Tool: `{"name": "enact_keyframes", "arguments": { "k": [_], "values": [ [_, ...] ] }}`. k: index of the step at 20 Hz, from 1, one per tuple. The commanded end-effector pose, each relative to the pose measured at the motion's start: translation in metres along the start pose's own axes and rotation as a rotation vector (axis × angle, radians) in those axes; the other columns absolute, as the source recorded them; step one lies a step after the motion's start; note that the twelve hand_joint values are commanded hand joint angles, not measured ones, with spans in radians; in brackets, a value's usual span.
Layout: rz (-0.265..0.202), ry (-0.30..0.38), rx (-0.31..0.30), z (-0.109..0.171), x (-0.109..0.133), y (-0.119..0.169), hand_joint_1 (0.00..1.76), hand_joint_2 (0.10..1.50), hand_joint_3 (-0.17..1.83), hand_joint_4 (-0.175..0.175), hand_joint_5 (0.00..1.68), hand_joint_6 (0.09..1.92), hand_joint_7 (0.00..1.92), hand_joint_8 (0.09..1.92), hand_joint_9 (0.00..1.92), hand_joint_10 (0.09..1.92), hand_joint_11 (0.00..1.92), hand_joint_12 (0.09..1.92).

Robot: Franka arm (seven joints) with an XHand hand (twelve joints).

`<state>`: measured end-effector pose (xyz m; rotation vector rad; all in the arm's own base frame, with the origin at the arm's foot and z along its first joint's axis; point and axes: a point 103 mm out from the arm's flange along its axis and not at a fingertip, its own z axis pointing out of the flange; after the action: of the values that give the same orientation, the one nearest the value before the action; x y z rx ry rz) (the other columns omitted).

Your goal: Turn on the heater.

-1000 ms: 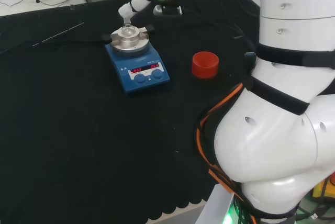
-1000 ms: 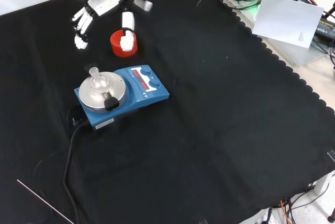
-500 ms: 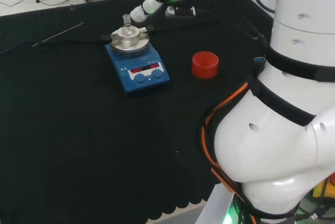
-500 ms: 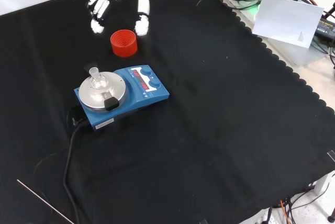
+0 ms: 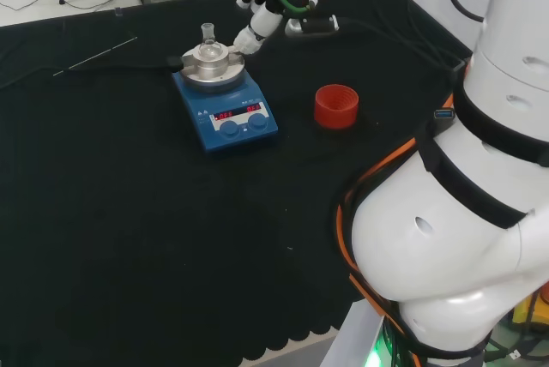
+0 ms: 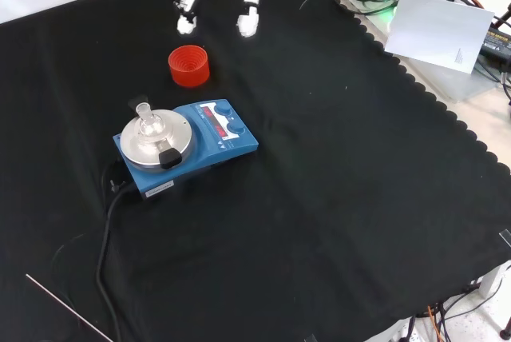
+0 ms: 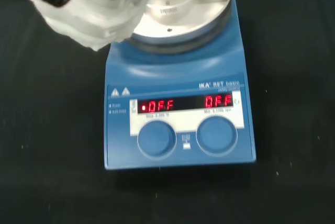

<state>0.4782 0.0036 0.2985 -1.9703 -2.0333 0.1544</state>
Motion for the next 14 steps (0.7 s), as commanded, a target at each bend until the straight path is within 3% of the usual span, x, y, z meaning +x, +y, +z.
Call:
{"name": "enact_keyframes", "arguments": {
  "k": [1, 5, 10, 12, 14],
  "values": [
    [0.009, -0.116, 0.102, 0.011, 0.02, -0.038, 1.02, 0.63, 0.77, 0.026, 0.55, 0.09, 0.93, 0.55, 1.01, 0.45, 0.68, 1.25],
    [0.009, -0.197, 0.115, 0.015, 0.032, -0.052, 1.08, 0.64, 0.76, 0.004, 0.52, 0.09, 1.31, 0.58, 1.38, 0.36, 1.01, 1.07],
    [0.002, -0.262, 0.129, 0.02, 0.04, -0.062, 1.16, 0.67, 0.72, -0.033, 0.48, 0.09, 1.52, 0.98, 1.7, 0.58, 1.67, 0.69],
    [-0.003, -0.272, 0.131, 0.02, 0.043, -0.065, 1.18, 0.68, 0.72, -0.034, 0.48, 0.09, 1.58, 1.18, 1.78, 0.78, 1.8, 0.76],
    [-0.008, -0.275, 0.138, 0.021, 0.046, -0.068, 1.23, 0.7, 0.76, -0.034, 0.51, 0.09, 1.66, 1.4, 1.84, 1.07, 1.85, 0.99]
  ]
}}
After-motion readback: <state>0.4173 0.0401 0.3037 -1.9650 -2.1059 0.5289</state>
